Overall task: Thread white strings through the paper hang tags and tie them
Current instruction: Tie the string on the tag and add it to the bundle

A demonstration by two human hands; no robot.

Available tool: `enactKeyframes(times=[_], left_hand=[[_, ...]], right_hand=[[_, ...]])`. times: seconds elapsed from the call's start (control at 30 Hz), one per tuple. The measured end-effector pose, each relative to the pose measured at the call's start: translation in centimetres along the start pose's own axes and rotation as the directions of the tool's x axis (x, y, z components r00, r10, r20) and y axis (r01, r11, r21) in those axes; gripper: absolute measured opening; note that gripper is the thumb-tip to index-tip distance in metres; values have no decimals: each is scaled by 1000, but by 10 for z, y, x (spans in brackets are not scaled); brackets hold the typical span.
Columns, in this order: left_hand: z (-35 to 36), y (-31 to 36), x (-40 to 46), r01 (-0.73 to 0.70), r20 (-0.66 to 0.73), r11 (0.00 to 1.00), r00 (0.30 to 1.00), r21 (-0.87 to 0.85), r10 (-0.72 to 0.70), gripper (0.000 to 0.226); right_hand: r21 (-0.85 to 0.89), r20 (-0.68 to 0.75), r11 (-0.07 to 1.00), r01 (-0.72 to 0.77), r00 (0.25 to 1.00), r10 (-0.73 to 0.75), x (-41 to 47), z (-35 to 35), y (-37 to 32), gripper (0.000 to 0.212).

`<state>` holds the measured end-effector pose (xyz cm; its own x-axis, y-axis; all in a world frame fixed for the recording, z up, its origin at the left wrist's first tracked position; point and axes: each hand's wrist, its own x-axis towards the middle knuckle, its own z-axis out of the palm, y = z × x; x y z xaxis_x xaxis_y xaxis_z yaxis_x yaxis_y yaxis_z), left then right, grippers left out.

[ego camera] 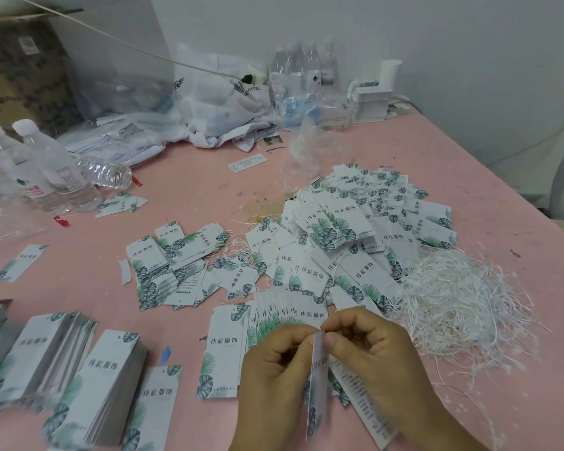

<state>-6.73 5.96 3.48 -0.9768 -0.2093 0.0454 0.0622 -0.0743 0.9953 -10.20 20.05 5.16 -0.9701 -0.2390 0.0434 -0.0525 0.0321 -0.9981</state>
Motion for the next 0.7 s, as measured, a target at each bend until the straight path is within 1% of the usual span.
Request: enactKeyframes(times=[0.07,0.17,0.2,0.27,0.33,0.37,0.4,0.43,0.47,0.53,0.57,0.63,0.67,0.7], left_hand=[[2,0,-2,-60,-33,994,997,93,63,19],[3,1,-2,-88,-70,980,992,179,102,15],[1,2,-1,-79,-90,982,991,171,95,15],[-5,5,3,-34,-145,995,988,97,48,13],[-11,7,9,24,-193,1000,981,-9,-26,22],[-13,8,12,54,-210,996,975,-72,-68,31],[-14,9,15,81,-219,986,969,-145,-112,39],[-15,11,17,103,-224,970,962,-220,-153,45],[-15,13,19,120,-231,952,955,-281,-189,50],[-13,15,21,142,-247,927,940,-349,-237,56],[-12,15,21,148,-253,919,934,-366,-251,57],[-13,15,21,149,-255,908,930,-393,-264,53],[-13,14,22,145,-259,906,930,-397,-262,46],[-13,13,22,141,-268,907,927,-396,-261,37]], right_hand=[[-10,13,1000,-2,1000,2,0,1,1,27],[34,19,999,-7,1000,7,1,0,-2,17],[40,-4,999,-12,1000,12,2,-3,-2,14],[-15,-106,1000,-26,994,25,7,-13,-2,12],[-98,-202,993,-58,979,38,12,-24,-1,16],[-167,-207,982,-94,977,58,14,-30,-1,18],[-284,-173,950,-132,981,85,14,-35,-1,17],[-438,-114,884,-163,986,125,13,-38,-3,15],[-587,-47,793,-167,984,172,11,-40,-3,19],[-787,63,604,-124,958,279,5,-35,-7,40],[-850,116,522,-66,944,308,2,-29,-8,52],[-907,234,408,101,928,289,-3,-17,-4,76],[-911,269,381,158,927,261,-4,-13,-1,81],[-915,277,362,181,932,235,-5,-11,0,81]])
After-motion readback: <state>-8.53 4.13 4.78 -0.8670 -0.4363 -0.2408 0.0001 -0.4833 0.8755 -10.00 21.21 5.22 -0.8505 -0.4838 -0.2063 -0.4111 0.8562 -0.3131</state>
